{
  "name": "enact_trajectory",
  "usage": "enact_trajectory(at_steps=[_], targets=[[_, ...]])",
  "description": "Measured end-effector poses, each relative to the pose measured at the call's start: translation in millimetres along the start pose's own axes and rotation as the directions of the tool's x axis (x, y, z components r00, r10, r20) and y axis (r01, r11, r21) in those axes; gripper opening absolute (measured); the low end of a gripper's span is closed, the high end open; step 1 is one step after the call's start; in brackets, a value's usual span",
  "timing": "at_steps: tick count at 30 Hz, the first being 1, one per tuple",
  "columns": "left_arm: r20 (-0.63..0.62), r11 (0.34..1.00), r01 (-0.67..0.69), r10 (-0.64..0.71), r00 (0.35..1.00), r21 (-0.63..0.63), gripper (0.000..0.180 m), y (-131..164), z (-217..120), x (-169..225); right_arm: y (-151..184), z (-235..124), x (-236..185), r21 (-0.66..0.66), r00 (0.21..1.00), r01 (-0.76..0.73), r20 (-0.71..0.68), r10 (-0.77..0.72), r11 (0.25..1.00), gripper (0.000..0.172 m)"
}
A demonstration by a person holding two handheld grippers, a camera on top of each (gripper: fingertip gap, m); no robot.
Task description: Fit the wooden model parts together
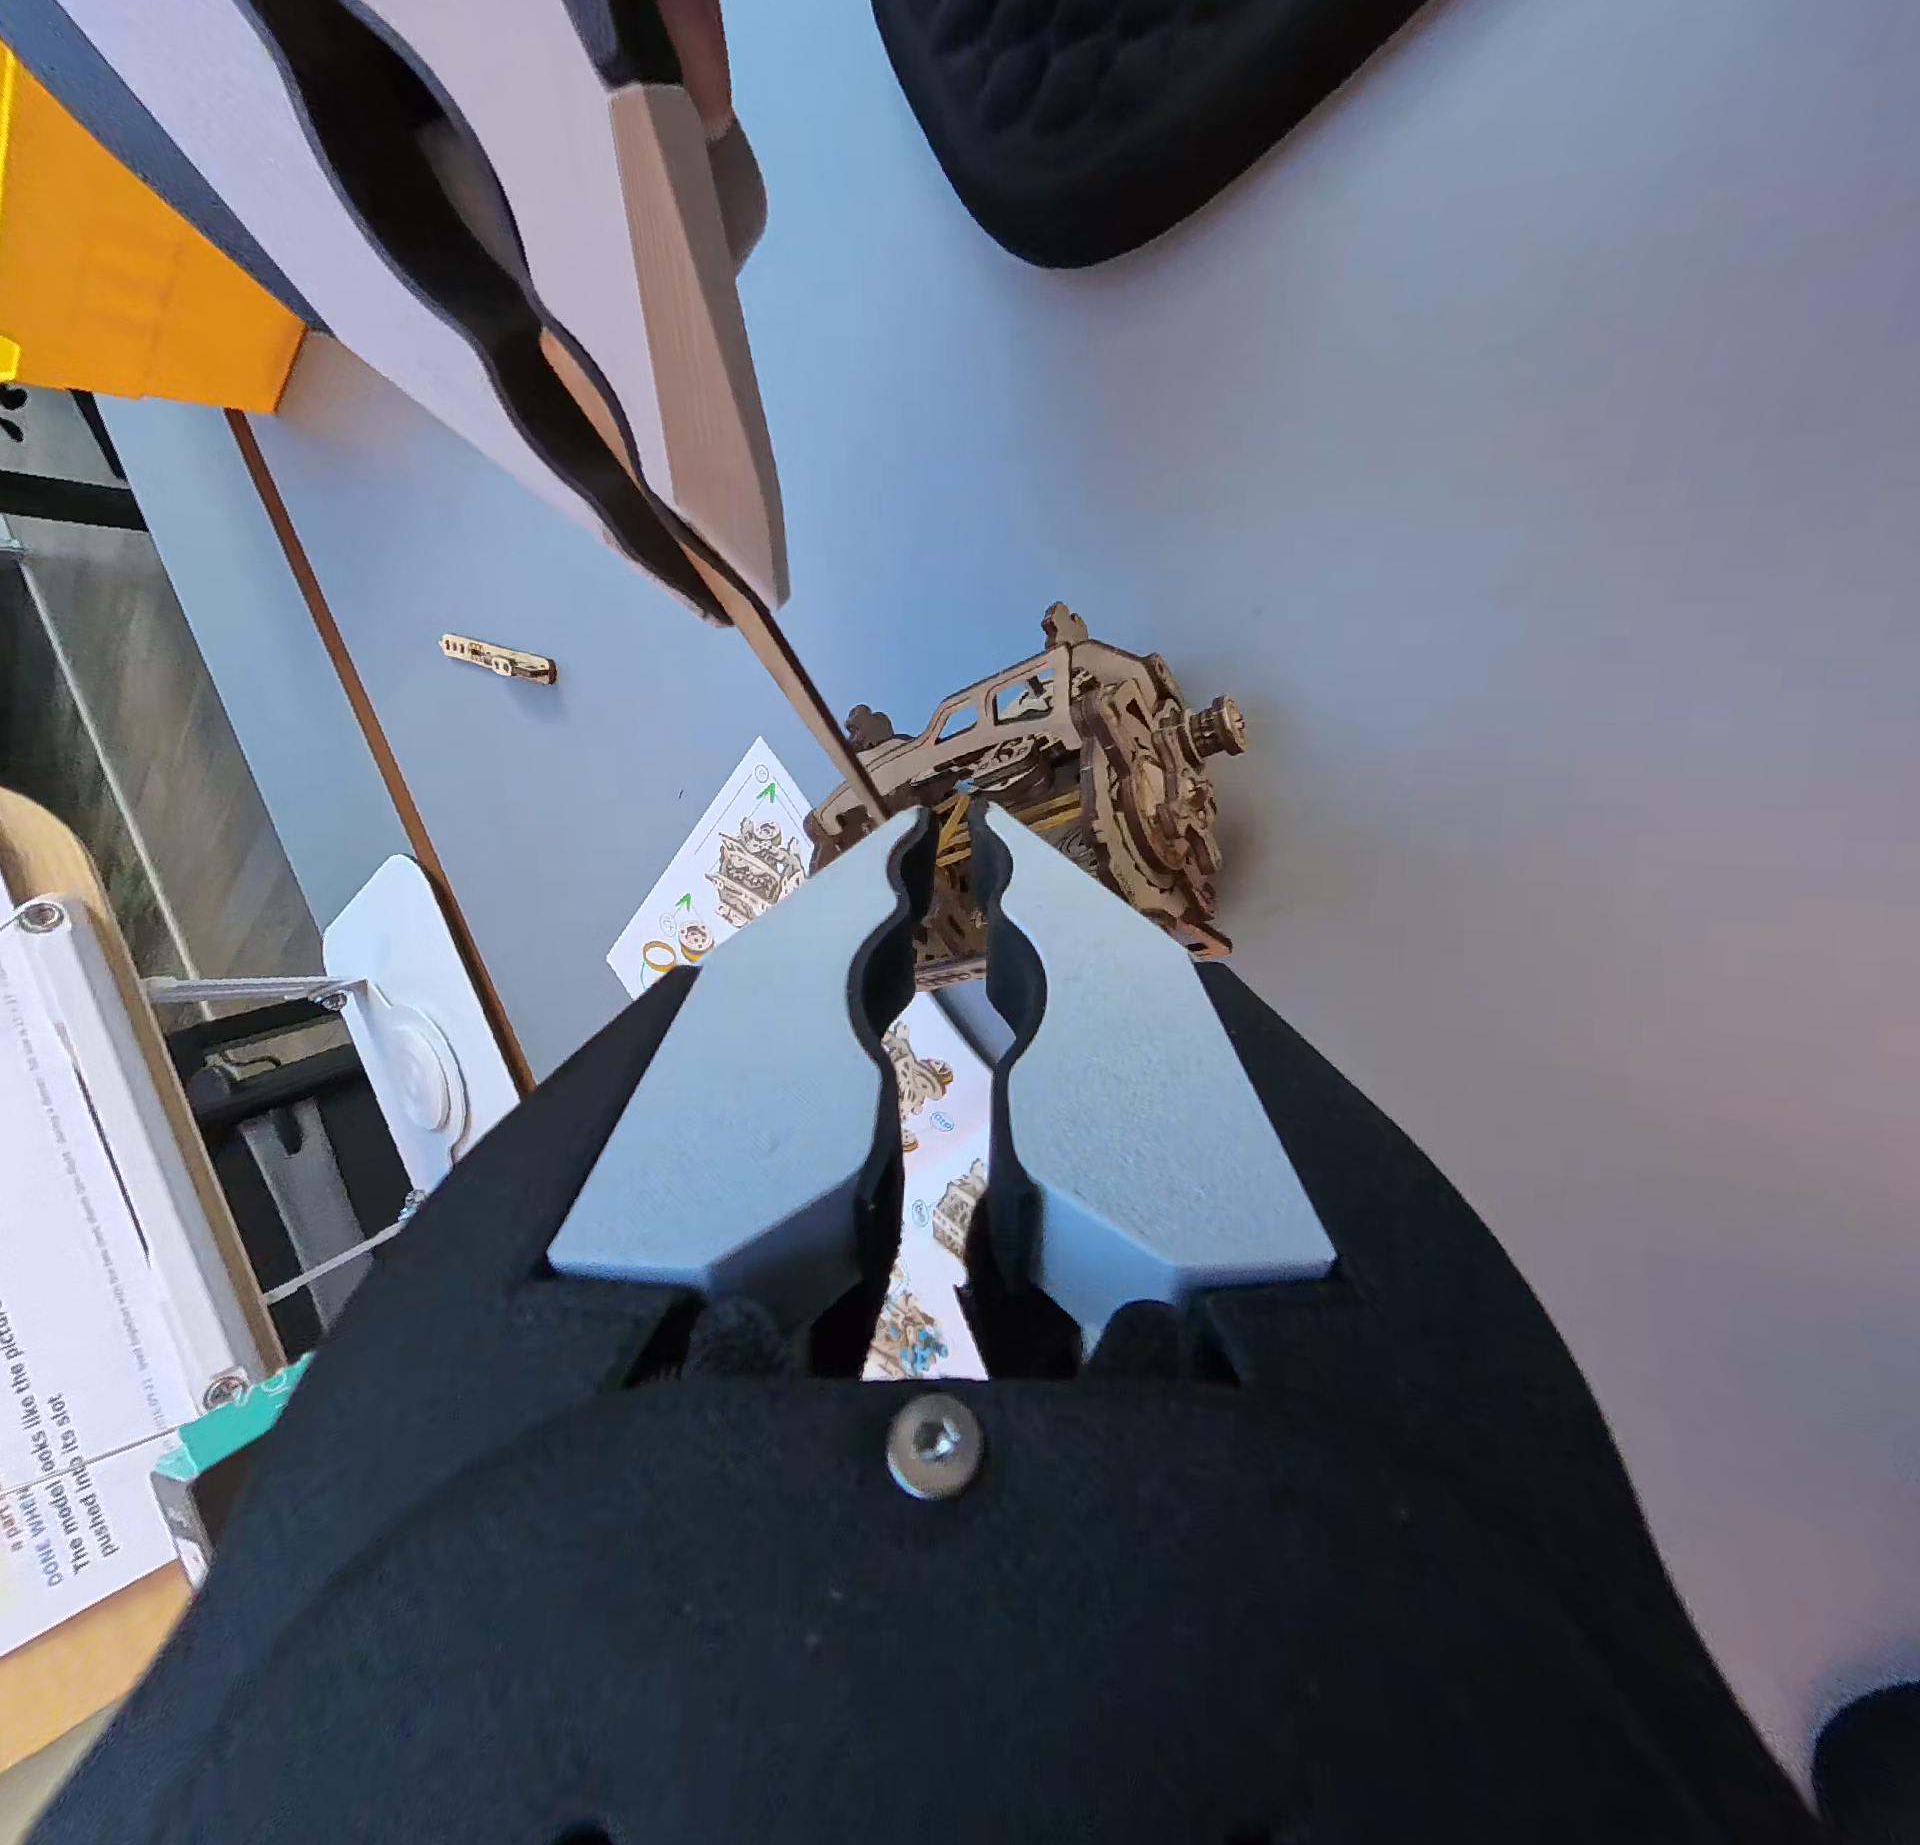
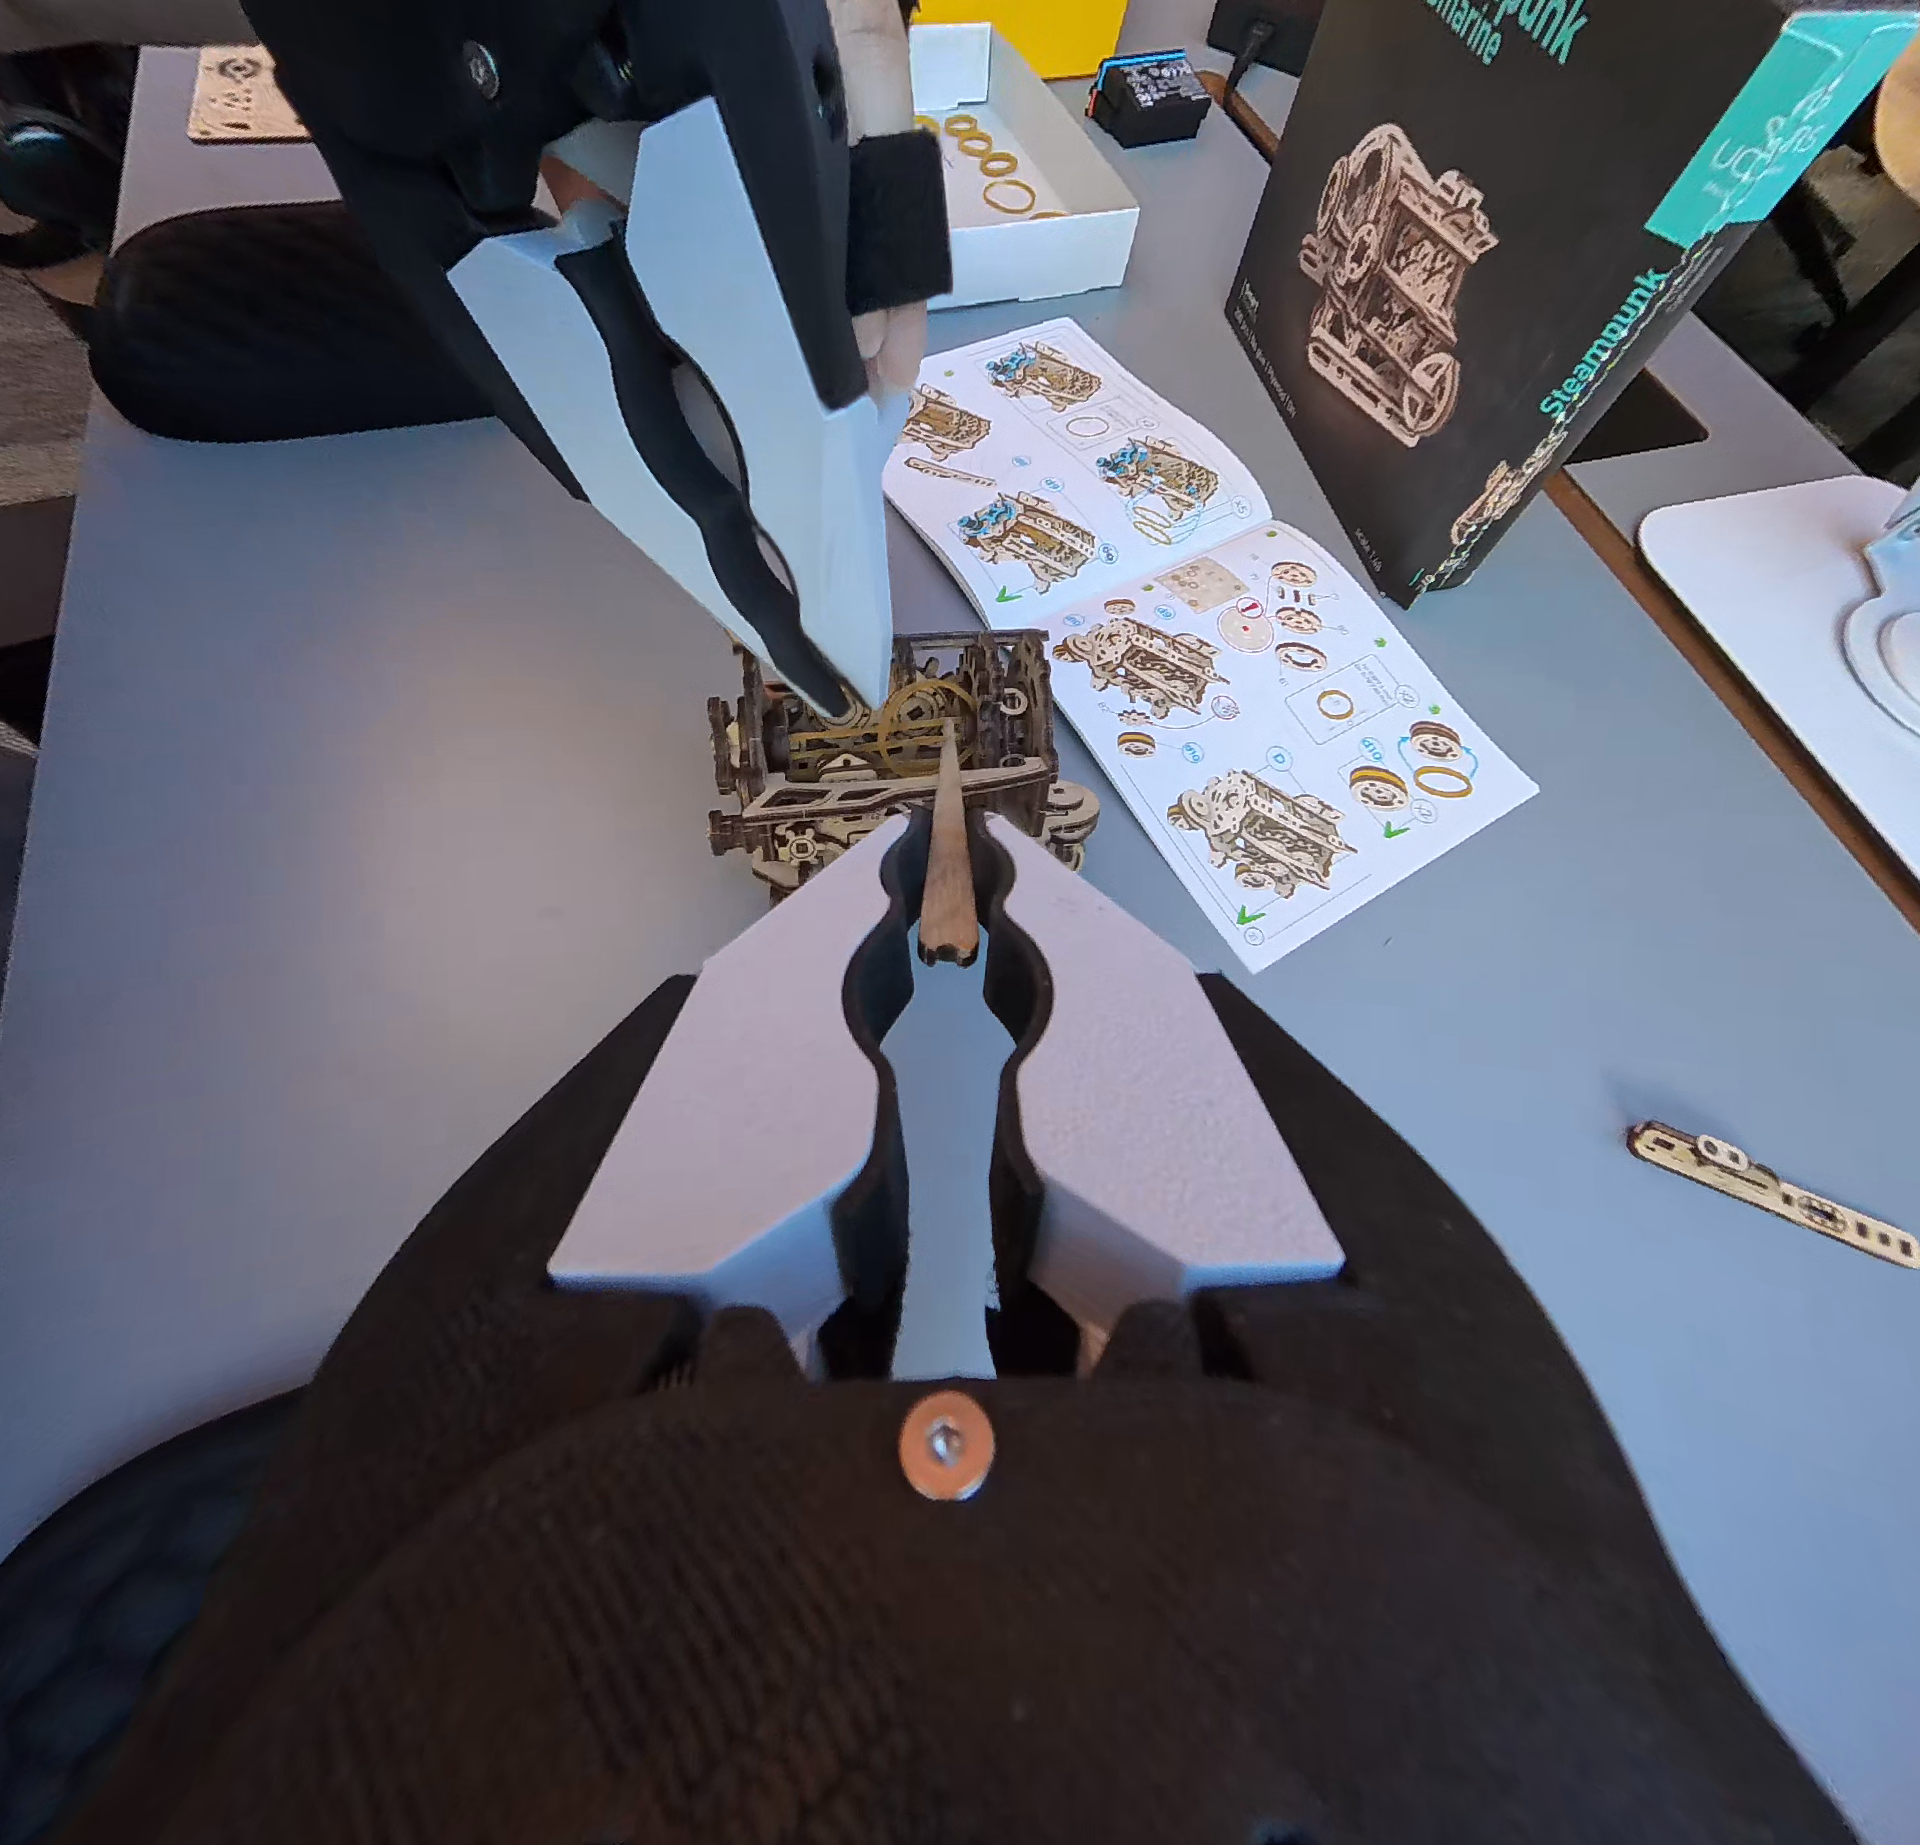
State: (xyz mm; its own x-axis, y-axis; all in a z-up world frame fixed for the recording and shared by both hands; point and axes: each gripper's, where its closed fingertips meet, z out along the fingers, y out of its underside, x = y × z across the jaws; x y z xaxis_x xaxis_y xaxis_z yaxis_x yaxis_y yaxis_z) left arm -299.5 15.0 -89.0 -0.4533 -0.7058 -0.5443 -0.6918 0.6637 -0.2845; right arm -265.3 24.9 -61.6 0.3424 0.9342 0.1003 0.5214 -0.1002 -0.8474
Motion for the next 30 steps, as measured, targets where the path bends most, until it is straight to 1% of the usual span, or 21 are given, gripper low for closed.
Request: enact_trajectory(at_steps=[9,13,19,23,30], targets=[[-0.018,0.997,-0.056,0.055,0.998,-0.055,0.003,6,8,0,0,1,2,0.007,1.000,-0.012,0.009,0.012,1.000,0.005],[-0.023,0.997,-0.062,0.061,0.998,-0.056,0.000,5,12,1,0,1,3,0.009,1.000,-0.014,0.005,0.014,1.000,0.005],[-0.027,0.998,-0.035,0.034,0.999,-0.043,0.000,5,16,3,1,2,3,0.009,1.000,0.007,-0.013,-0.007,1.000,0.005],[-0.017,0.999,-0.021,0.020,1.000,-0.036,0.000,5,16,3,2,2,4,0.006,0.996,0.057,-0.064,-0.057,0.998,0.005],[-0.011,1.000,0.023,-0.023,1.000,-0.022,0.000,6,15,3,0,8,-1,0.015,0.988,0.111,-0.109,-0.109,0.994,0.004]])
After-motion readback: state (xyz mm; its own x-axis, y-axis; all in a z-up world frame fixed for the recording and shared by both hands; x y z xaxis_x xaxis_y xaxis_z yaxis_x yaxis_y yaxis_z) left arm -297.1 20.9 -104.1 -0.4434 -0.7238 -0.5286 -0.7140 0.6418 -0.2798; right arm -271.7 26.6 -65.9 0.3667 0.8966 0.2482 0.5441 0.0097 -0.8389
